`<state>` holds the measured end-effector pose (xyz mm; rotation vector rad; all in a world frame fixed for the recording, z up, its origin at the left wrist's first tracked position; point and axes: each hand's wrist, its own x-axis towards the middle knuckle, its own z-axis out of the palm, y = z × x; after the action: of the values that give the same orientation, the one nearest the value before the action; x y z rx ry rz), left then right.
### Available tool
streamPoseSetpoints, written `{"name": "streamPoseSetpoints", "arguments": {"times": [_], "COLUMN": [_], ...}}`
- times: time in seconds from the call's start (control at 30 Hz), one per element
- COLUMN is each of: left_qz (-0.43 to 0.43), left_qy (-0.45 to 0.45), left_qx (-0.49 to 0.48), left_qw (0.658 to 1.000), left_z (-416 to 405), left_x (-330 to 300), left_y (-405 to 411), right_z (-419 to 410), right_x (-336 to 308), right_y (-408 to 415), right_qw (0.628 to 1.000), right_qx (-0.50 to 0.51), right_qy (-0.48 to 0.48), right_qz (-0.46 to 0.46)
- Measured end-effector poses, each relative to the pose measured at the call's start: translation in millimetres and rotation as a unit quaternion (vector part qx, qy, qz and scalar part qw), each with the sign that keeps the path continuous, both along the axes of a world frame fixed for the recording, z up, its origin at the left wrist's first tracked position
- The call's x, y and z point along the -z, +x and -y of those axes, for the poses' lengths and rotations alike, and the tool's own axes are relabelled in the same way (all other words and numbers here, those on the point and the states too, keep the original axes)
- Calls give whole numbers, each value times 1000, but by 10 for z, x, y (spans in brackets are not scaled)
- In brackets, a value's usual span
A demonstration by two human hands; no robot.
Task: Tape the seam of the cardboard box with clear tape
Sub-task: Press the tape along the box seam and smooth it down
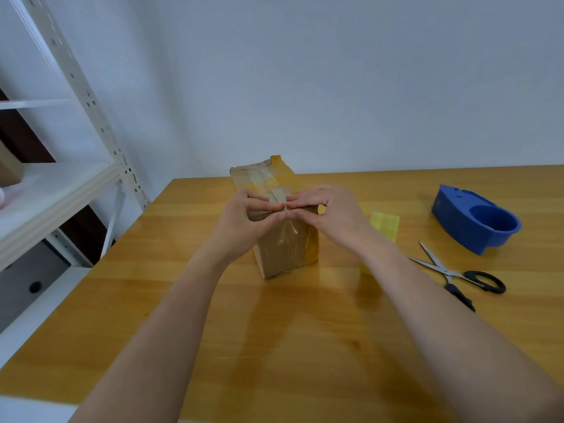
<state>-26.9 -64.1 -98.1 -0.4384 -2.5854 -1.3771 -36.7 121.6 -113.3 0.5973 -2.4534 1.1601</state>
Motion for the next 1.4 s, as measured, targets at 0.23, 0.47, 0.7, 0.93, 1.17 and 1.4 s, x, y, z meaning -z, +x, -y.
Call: {"name": "streamPoseSetpoints", "arguments": {"times": [0.23,0.47,0.7,0.93,1.17,1.4], "left_qz": [2,-38,-37,-10,10,10], "left_qy": [-48,-130,-129,-129,-121,-122], "left_qx": [17,50,52,69,80,67], "left_qw": [999,990,990,989,989,990], "left_z": [40,54,102,141,179,134], "left_x": [-45,-65,-79,-133,-140,-140], "left_y": [-11,5,35,9,-33,-24], "right_z": [-11,1,21,170,204,273], "right_x": [-18,-11,-37,89,113,153], "right_y": [4,9,94,30,0,23], "right_qw": [1000,999,999,999,998,986], "right_qx": [-14,-12,0,39,50,83], "right_qy": [5,47,28,-28,1,127], "right_qz": [1,-23,24,-1,-28,-68]}}
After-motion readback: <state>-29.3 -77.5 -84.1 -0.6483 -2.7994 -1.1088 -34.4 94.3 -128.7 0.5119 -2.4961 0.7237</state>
